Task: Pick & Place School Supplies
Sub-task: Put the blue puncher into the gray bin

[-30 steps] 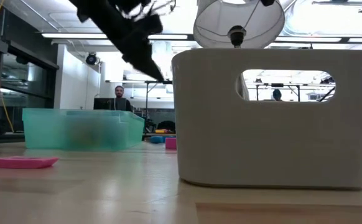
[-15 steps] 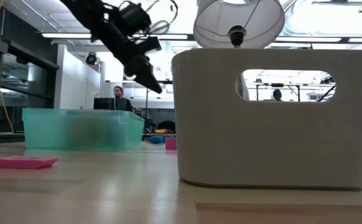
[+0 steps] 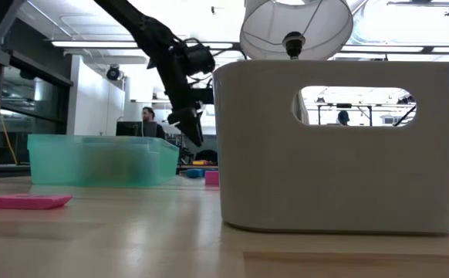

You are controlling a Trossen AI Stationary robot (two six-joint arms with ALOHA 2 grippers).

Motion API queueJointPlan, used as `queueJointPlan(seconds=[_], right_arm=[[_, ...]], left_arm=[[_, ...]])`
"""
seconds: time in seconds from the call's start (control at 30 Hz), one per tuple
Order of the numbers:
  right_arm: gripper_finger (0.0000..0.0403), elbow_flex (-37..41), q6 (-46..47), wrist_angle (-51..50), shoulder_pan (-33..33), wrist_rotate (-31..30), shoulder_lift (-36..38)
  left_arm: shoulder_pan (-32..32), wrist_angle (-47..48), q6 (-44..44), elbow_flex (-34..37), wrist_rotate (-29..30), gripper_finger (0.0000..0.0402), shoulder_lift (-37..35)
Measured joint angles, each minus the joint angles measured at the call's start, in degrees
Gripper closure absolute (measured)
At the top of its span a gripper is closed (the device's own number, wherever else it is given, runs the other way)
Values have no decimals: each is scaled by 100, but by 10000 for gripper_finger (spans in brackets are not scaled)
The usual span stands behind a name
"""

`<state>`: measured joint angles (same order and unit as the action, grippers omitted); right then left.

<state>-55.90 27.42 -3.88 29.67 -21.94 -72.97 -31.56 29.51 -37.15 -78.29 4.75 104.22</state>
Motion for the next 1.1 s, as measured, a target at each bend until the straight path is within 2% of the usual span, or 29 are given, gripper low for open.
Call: queueJointPlan(seconds=[0.07,0.3,0.47,0.77,1.1], right_arm=[[259,0,0,-43,0,0,0],[259,2,0,-68,0,0,0],[259,0,0,-66,0,56,0],[259,0,151,-66,53,103,0],[259,0,247,-66,72,95,0]], left_arm=[[-110,141,-268,-120,-43,227,113],[-256,150,-825,-237,-738,227,224],[-249,-195,-1086,-237,-1172,227,297],[-224,-342,-1064,-235,-1097,227,911],[-376,-491,-1105,-235,-1051,227,984]])
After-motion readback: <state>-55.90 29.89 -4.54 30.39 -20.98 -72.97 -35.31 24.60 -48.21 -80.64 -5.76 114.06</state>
